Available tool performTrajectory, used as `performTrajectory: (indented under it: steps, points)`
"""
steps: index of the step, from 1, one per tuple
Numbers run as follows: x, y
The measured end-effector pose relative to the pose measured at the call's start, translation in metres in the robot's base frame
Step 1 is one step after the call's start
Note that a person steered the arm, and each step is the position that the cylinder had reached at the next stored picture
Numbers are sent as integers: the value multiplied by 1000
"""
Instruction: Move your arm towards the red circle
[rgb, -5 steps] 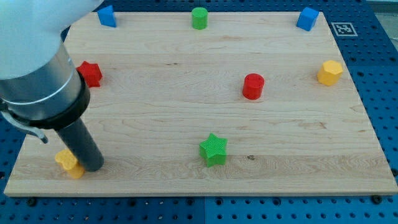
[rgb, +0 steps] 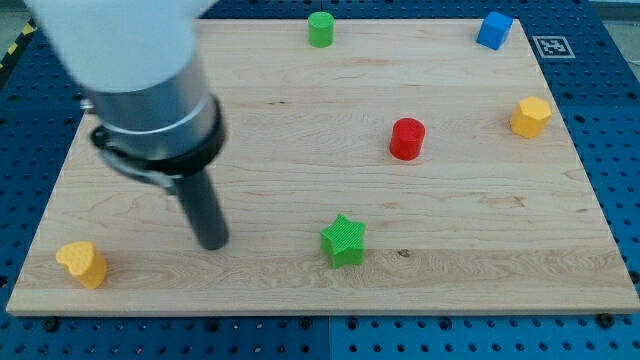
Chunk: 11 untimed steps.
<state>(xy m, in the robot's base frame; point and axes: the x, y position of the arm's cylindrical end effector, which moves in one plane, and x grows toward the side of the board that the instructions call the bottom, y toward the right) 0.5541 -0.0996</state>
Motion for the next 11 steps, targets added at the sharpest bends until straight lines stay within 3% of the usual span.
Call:
performTrajectory:
  steps: [2,5,7,9,11]
  points:
    - [0,32]
    - [-113,22]
    - [-119,33]
    - [-157,112]
    - [-158,122]
